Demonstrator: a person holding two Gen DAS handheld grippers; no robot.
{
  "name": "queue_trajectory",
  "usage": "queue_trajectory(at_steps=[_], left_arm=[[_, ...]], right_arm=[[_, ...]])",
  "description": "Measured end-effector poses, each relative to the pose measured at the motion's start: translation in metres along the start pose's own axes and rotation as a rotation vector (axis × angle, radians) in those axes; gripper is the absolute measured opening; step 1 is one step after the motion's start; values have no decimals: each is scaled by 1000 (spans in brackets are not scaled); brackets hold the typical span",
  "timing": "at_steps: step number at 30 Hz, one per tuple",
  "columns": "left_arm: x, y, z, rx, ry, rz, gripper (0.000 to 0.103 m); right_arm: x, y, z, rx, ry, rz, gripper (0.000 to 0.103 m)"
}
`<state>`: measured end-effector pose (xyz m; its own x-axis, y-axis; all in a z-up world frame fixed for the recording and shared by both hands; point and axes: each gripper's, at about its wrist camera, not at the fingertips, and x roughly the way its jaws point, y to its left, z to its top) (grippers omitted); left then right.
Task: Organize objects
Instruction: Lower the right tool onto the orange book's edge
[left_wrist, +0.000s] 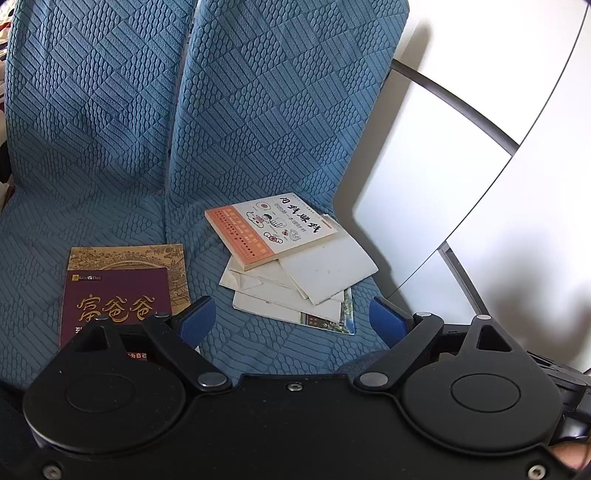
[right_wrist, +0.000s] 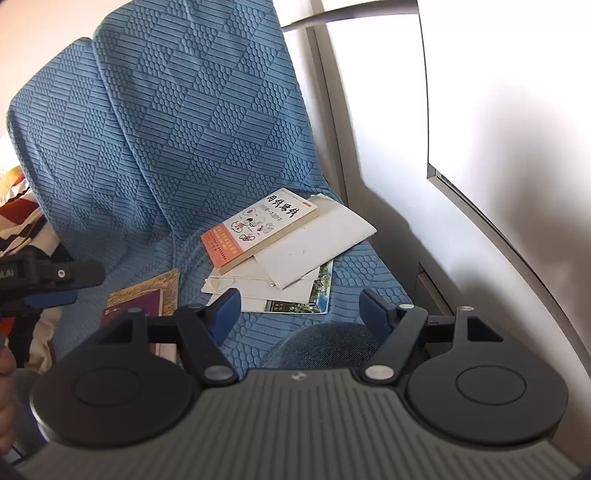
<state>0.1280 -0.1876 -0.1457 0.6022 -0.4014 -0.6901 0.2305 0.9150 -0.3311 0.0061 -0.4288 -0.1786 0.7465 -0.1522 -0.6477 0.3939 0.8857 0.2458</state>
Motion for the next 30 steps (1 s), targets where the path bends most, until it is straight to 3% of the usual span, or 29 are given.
queue_trajectory(at_steps=[16,30], left_arm=[[56,9,15,-15,76,61,90],[130,14,40,-92,101,59,89]], right_arm=[[39,-12,7,22,42,-2,73],[111,-16,27,29,67,20,73]])
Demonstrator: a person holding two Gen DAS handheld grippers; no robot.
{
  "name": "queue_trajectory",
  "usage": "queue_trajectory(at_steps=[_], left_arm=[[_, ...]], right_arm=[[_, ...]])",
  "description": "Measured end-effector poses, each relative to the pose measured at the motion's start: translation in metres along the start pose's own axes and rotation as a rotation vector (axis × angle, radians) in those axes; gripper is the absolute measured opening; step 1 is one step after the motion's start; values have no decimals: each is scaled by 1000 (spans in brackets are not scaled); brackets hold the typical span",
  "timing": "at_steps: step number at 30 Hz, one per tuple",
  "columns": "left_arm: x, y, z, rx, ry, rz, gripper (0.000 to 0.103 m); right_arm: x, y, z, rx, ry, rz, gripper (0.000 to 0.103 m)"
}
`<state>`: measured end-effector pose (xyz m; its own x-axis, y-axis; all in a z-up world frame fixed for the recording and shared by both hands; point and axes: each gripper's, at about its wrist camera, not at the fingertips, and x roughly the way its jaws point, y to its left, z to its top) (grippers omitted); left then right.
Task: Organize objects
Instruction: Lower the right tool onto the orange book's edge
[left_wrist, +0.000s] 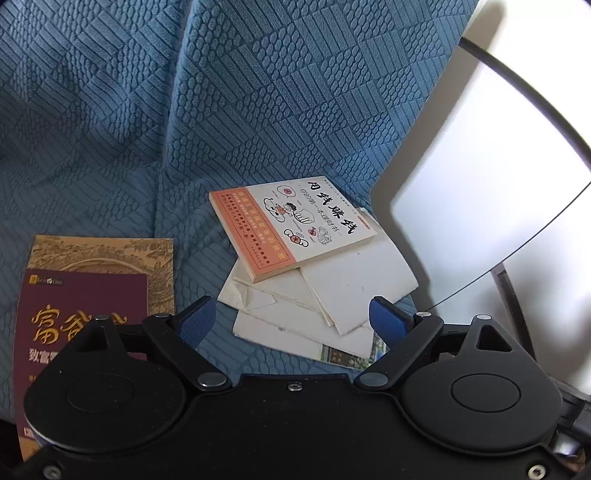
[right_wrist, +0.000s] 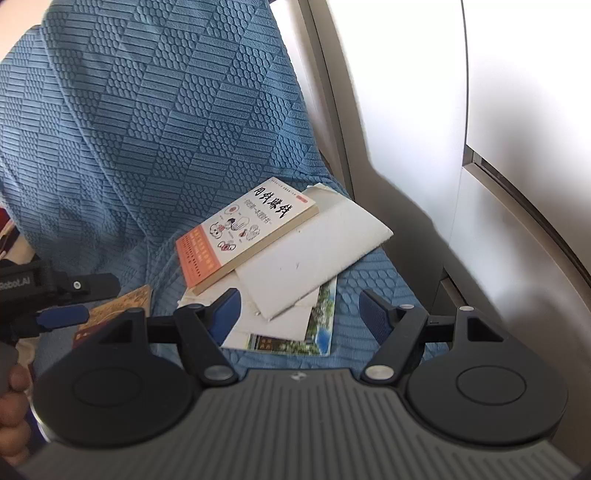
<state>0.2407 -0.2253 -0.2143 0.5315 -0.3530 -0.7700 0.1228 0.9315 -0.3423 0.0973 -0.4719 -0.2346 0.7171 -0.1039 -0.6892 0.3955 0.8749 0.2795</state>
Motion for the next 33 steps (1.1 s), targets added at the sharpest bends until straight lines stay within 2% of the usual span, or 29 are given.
queue_trajectory(at_steps=[5,10,15,23,25,28,33], left_arm=[[34,-2,5,16,26,15,89],[67,4,5,7,37,7,82],[94,13,7,-17,67,-3,69],[122,32,15,-51,88,-23,52],[128,38,16,-80,103,-33,51],[137,46,14,-137,125,-62,46],[143,53,15,-186,122,-91,46]], right_arm=[[31,1,11,18,-9,9,73],[74,-4,24,115,-3,34,73],[114,-12,37,243,-5,73,73],[161,-1,37,319,67,179,71],[169,4,36,303,73,167,69],[182,9,39,265,70,100,62],[192,15,47,314,59,74,62]])
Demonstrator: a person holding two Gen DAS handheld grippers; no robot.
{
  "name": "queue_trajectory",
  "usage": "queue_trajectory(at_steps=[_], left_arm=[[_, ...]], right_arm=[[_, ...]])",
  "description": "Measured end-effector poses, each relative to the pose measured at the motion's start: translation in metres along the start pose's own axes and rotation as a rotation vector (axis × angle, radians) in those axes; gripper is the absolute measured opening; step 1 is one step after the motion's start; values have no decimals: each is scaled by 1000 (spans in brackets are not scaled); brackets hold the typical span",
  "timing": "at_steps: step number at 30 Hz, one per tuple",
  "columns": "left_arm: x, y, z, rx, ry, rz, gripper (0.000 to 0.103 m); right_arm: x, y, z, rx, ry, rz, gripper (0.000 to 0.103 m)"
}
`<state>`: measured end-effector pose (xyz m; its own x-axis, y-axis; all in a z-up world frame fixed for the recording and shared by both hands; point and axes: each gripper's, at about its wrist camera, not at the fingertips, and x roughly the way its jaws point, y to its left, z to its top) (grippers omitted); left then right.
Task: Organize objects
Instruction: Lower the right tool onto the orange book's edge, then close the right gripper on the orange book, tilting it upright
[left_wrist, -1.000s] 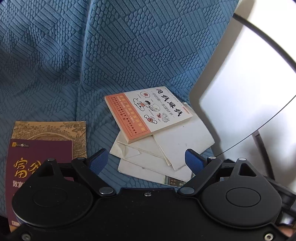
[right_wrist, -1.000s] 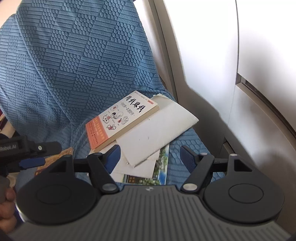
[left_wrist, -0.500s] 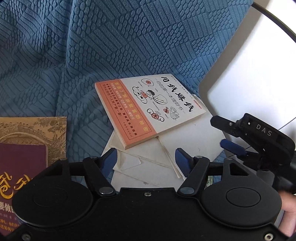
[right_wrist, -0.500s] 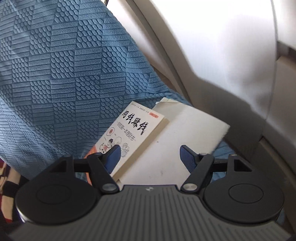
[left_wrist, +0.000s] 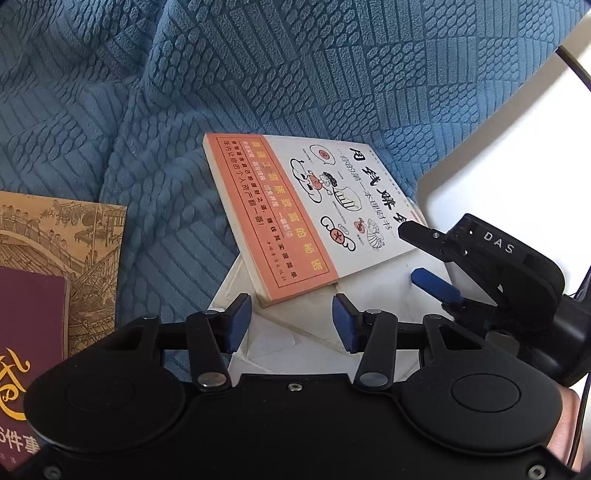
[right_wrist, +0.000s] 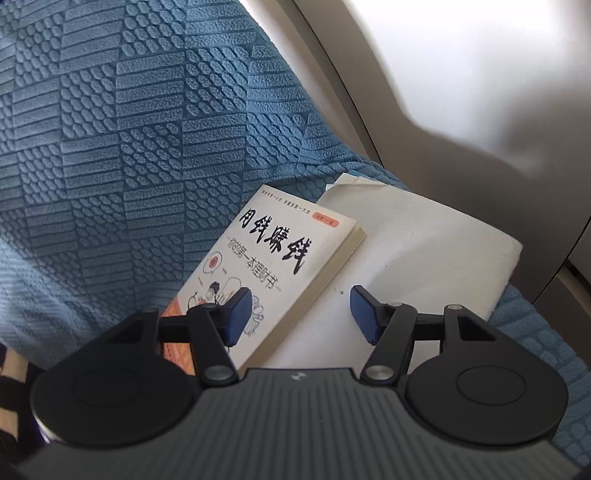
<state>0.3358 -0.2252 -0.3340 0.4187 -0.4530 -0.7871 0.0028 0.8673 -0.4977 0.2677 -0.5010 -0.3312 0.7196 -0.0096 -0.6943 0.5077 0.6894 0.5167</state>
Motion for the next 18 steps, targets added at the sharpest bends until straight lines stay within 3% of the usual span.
queue_trajectory(at_steps=[4,12,18], left_arm=[[1,11,6,-84,3,-77,50],[1,21,12,-194,12,-151,50],[-2,20,14,-285,18,-287,49]], right_arm=[[7,-2,2,110,-30,0,62],[17,-30,1,250,-73,171,60],[15,-23,-8,243,-102,183,61]])
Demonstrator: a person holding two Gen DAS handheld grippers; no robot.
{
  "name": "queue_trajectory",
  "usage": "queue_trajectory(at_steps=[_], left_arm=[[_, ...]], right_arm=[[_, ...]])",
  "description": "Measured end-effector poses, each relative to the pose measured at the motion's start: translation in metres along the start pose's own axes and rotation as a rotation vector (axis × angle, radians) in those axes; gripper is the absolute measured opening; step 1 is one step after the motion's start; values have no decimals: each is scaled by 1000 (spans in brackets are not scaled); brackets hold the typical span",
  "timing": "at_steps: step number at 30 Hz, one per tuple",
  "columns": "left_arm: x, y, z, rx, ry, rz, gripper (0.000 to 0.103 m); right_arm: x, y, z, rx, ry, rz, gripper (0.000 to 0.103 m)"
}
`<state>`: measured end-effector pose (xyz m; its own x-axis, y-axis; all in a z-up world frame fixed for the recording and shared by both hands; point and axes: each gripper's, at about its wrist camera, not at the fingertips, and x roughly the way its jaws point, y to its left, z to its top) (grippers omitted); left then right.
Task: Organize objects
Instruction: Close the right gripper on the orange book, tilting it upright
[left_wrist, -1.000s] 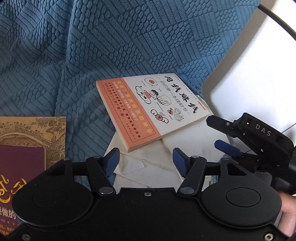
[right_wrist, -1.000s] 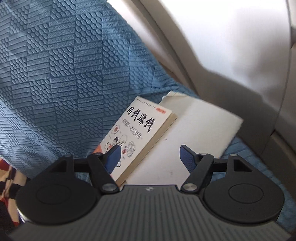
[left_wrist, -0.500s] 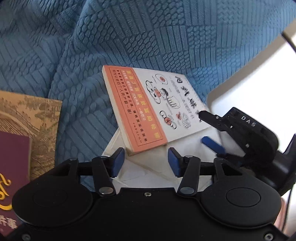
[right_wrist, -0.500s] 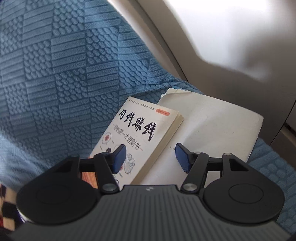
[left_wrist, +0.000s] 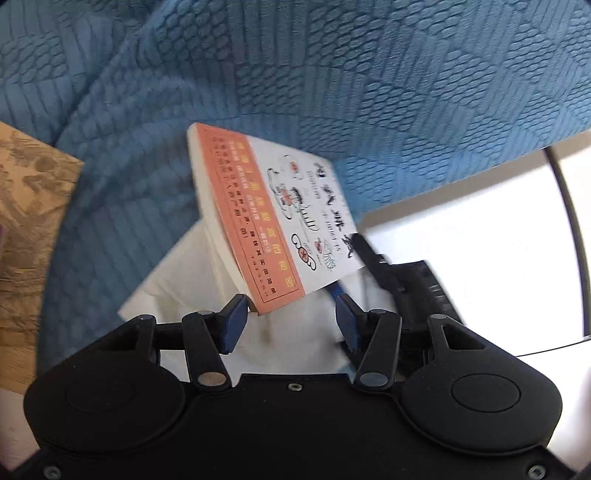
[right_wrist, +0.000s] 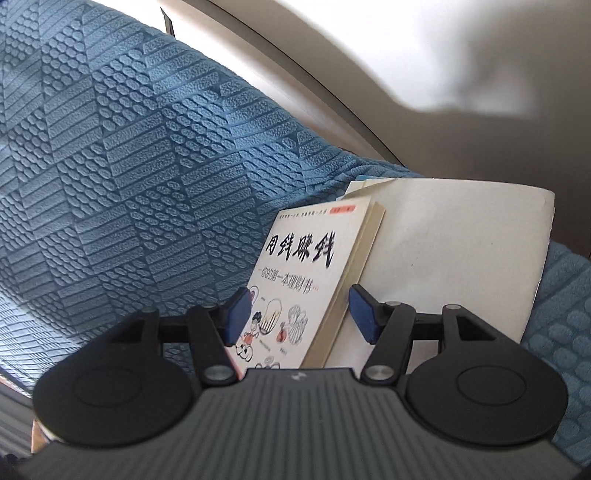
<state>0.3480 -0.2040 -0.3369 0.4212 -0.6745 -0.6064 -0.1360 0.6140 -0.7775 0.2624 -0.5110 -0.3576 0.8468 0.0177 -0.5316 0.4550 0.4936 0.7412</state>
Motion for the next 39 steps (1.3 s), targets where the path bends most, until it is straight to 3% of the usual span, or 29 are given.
queue_trajectory(at_steps=[8,10,12,16,23,25,27,32,39], left_arm=[[-9,-14,3,25,-18,-57,48],[-10,-15,2,31,-3,-86,39],[-6,-13,0,16,29,-131,38],[-8,-21,-4,70,16,-66,38],[-37,-23,-5,161,-52,66,43],[-50,-17,0,141,-82,100,51],[-54,-12,11,126,-110,116,66],[-42,6,45,83,-109,124,68],[-1,17,74,74,18,210,68]], right_arm=[[-6,-17,-8,201,48,111,63],[-5,-18,-8,216,57,133,63],[0,-21,-9,244,93,179,63],[9,-15,-16,215,136,150,42],[29,-7,-12,148,167,111,18],[30,-11,-13,157,171,120,18],[32,-12,-11,166,179,133,18],[36,-15,-8,180,193,171,18],[38,-22,-7,224,203,207,18]])
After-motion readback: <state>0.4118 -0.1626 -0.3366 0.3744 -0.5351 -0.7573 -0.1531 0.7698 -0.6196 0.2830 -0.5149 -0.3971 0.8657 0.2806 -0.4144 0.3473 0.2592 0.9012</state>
